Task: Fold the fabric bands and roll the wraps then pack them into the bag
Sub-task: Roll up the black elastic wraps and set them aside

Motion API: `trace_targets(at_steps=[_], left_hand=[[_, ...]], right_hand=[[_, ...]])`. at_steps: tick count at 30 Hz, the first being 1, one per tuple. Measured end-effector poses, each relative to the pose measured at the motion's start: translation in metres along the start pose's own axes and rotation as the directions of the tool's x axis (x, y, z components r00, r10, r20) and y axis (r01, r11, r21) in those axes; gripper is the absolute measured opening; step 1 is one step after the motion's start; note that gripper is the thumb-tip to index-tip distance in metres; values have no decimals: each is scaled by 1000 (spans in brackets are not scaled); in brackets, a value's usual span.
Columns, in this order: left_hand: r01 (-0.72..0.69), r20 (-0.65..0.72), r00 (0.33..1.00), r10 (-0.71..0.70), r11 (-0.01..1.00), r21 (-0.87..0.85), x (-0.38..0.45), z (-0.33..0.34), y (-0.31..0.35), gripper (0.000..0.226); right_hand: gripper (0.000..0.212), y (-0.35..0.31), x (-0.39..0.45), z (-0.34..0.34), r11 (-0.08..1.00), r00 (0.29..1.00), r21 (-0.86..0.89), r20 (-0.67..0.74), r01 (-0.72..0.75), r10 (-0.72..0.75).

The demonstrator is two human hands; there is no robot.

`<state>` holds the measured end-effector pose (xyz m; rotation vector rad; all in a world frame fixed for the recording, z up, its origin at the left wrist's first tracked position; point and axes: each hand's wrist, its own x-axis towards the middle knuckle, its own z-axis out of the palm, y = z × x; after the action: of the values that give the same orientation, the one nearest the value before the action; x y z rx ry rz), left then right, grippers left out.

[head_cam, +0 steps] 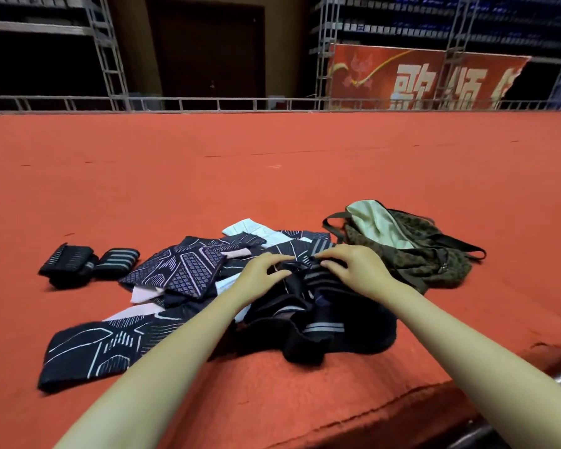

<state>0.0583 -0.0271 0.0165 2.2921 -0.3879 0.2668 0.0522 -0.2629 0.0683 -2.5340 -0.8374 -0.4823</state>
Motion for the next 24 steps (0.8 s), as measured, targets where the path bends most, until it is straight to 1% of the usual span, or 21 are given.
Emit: trace_targets(at_steps=[3,5,7,9,11,14,17,19,24], left_hand=[[46,-97,994,-58,992,-119,-3,-2,-4,22],[112,-167,976,-139,980,-164,-3,-12,-4,23],[169,-197,958,-209,965,-202,0,-23,-7,23],[189,-190,954,-233,956,-225,1,-38,-9,23],[175,-177,962,-210,965,-194,0,-53,-8,19],[160,-135,973,-189,967,-198,-8,-71,-11,11],[157,-105,979,-177,972,-175,-17,-81,-17,11],[154,-102,980,-172,974,-168,-23,-86,-22,10],[191,-111,970,-216,961,-200,-44,-95,-31,12]], right_hand=[[20,1,4,-1,998,1000,54,-21,-17,19],[19,-2,9,-4,995,998,103,-56,-11,16],[19,-9,15,-5,993,997,114,-81,23,-14],[19,-14,19,-6,991,994,121,-99,51,-39],[18,-16,22,-8,986,993,161,-111,45,-28],[17,-13,23,-10,960,992,277,-108,-38,70],[16,-12,25,-6,939,989,329,-76,-96,128],[17,-12,28,-3,927,988,355,-48,-124,150],[16,-10,28,6,914,988,381,-12,-137,153]])
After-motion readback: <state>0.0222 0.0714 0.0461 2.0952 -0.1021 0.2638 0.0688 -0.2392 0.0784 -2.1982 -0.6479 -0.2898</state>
